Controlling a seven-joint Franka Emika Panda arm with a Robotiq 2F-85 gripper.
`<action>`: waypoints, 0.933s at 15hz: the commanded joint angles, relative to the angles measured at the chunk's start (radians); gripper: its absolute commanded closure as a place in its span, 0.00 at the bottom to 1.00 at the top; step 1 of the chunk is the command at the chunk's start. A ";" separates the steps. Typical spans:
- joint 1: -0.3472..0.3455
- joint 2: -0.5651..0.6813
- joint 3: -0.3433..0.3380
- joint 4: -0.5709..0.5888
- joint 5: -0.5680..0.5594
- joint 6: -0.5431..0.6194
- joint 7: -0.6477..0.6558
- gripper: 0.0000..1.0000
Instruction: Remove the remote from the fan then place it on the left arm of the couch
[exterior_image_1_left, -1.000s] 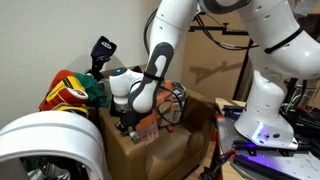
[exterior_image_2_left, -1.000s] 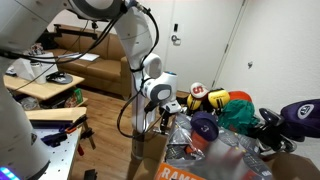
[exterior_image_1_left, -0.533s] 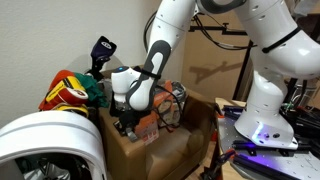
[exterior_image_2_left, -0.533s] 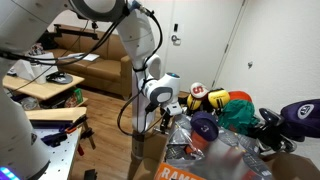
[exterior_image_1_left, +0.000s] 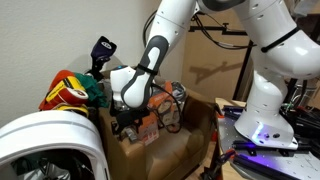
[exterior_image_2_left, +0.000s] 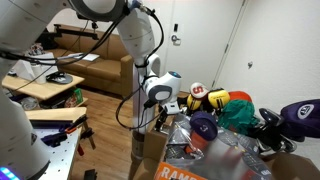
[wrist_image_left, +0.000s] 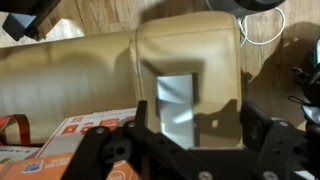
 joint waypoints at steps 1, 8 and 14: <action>-0.003 -0.073 0.020 -0.071 0.068 -0.093 0.022 0.00; 0.062 -0.233 0.010 -0.237 -0.004 -0.193 0.053 0.00; 0.126 -0.339 -0.004 -0.387 -0.206 -0.100 0.057 0.00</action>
